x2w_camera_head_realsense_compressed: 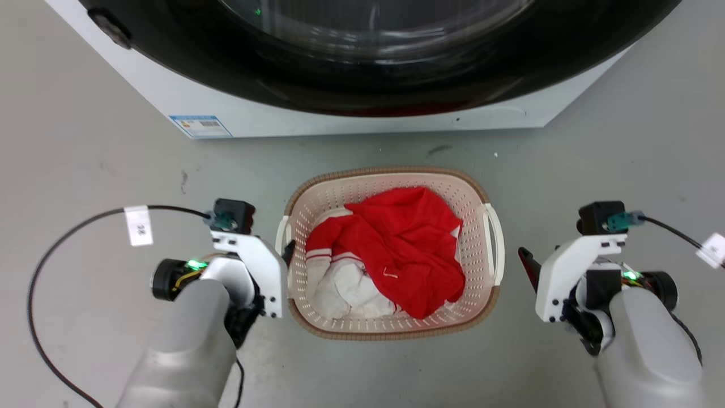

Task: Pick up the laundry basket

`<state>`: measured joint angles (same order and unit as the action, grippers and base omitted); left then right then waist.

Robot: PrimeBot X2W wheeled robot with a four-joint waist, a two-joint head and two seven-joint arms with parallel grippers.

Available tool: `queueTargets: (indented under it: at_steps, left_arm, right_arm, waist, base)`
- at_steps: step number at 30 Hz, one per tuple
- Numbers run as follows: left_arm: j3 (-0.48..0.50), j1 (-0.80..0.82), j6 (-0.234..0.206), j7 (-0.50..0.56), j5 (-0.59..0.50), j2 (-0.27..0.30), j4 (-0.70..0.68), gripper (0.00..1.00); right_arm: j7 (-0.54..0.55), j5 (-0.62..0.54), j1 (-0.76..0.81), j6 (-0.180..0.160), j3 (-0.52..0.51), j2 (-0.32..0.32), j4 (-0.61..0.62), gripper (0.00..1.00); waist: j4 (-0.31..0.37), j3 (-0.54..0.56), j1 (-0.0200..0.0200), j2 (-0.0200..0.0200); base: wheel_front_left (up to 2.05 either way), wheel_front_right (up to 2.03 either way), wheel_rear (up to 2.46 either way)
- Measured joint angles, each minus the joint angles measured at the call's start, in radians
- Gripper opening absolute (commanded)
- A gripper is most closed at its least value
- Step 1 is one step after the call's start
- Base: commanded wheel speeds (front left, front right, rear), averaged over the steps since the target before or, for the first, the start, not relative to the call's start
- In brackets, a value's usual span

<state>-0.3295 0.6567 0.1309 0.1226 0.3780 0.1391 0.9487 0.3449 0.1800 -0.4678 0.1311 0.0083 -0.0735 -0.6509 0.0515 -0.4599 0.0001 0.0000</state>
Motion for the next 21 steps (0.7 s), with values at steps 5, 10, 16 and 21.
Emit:
queueTargets:
  at_steps: [5,10,16,21]
  left_arm:
    - [-0.044,0.059,0.0,0.03,0.069,0.03,0.048,1.0]
    - [-0.092,0.112,0.0,0.062,0.121,0.063,0.086,1.0]
    - [-0.137,0.157,0.0,0.088,0.178,0.094,0.119,1.0]
    - [-0.166,0.195,0.0,0.104,0.209,0.107,0.149,1.0]
  right_arm:
    - [0.005,0.015,-0.097,0.0,0.035,-0.003,-0.114,1.0]
    - [-0.001,0.033,-0.191,0.0,0.052,0.001,-0.227,1.0]
    - [-0.029,0.057,-0.277,0.0,0.081,0.012,-0.341,1.0]
    - [-0.048,0.068,-0.347,0.0,0.102,0.016,-0.416,1.0]
  waist:
    - [0.01,-0.061,0.0,0.0]
    - [0.022,-0.12,0.0001,0.0]
    - [0.034,-0.171,0.0,0.0]
    - [0.037,-0.208,0.0,0.0]
  base:
    - [0.0,0.0,0.0]
    - [0.0,0.0,0.0]
    - [0.0,0.0,0.0]
    - [0.0,0.0,0.0]
